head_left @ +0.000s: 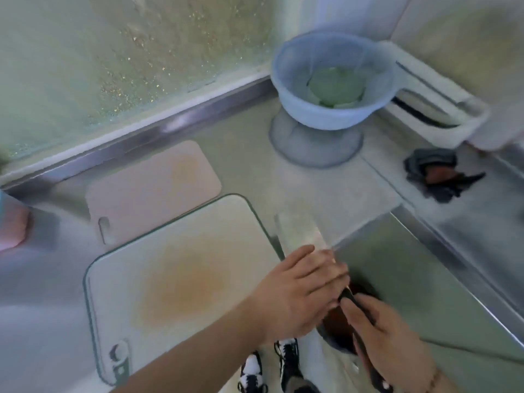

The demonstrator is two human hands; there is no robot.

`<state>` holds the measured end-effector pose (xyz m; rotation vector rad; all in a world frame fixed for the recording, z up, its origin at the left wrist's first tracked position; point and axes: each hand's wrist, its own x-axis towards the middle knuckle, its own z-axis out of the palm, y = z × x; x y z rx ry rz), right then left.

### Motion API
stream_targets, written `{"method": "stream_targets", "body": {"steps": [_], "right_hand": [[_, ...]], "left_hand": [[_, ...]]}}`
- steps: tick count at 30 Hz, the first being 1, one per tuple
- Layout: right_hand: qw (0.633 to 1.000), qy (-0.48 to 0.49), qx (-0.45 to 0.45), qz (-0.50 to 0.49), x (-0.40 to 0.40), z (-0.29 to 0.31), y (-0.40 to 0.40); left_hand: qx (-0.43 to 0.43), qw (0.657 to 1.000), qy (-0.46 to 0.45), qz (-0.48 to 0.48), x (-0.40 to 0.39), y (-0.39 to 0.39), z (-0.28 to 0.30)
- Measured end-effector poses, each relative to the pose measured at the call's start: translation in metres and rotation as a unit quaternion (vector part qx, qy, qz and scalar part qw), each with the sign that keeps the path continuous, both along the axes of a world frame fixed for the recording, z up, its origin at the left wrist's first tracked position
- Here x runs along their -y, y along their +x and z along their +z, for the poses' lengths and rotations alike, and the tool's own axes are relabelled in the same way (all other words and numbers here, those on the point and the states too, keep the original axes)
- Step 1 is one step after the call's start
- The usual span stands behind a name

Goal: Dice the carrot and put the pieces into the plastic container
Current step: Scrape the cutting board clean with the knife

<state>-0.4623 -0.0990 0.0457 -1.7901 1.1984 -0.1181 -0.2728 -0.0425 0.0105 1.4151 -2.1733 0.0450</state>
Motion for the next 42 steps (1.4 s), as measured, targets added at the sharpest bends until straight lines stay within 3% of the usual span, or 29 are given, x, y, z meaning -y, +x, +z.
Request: {"method": "stream_targets", "body": {"steps": [4, 10, 14, 18, 24, 31, 37, 39, 42], "right_hand": [[0.988, 0.050, -0.052, -0.134, -0.036, -0.012, -0.078], [0.962, 0.120, -0.080, -0.231, -0.057, -0.058, -0.160], [0.957, 0.148, -0.129, -0.212, -0.052, -0.103, -0.217], [0.961, 0.155, -0.104, -0.204, -0.039, -0.132, -0.253], [0.956, 0.190, -0.109, -0.195, -0.028, -0.162, -0.281], [0.967, 0.152, -0.126, -0.162, -0.015, -0.172, -0.297], [0.954, 0.172, -0.152, -0.191, -0.010, -0.188, -0.305], [0.952, 0.171, -0.178, -0.182, -0.006, -0.194, -0.303], [0.942, 0.202, -0.190, -0.192, -0.001, -0.207, -0.297]], "left_hand": [[0.047, 0.996, 0.025, -0.073, -0.006, -0.076, -0.031], [0.034, 0.983, 0.111, -0.139, -0.009, -0.172, -0.105], [0.027, 0.970, 0.182, -0.159, 0.000, -0.227, -0.156], [0.013, 0.952, 0.265, -0.154, 0.014, -0.265, -0.193], [-0.031, 0.946, 0.278, -0.164, 0.035, -0.282, -0.217], [-0.023, 0.954, 0.277, -0.111, 0.077, -0.272, -0.258], [0.061, 0.896, 0.434, 0.068, 0.104, -0.276, -0.270], [0.034, 0.895, 0.439, 0.075, 0.093, -0.279, -0.272], [-0.097, 0.909, 0.404, 0.041, 0.060, -0.288, -0.270]]}}
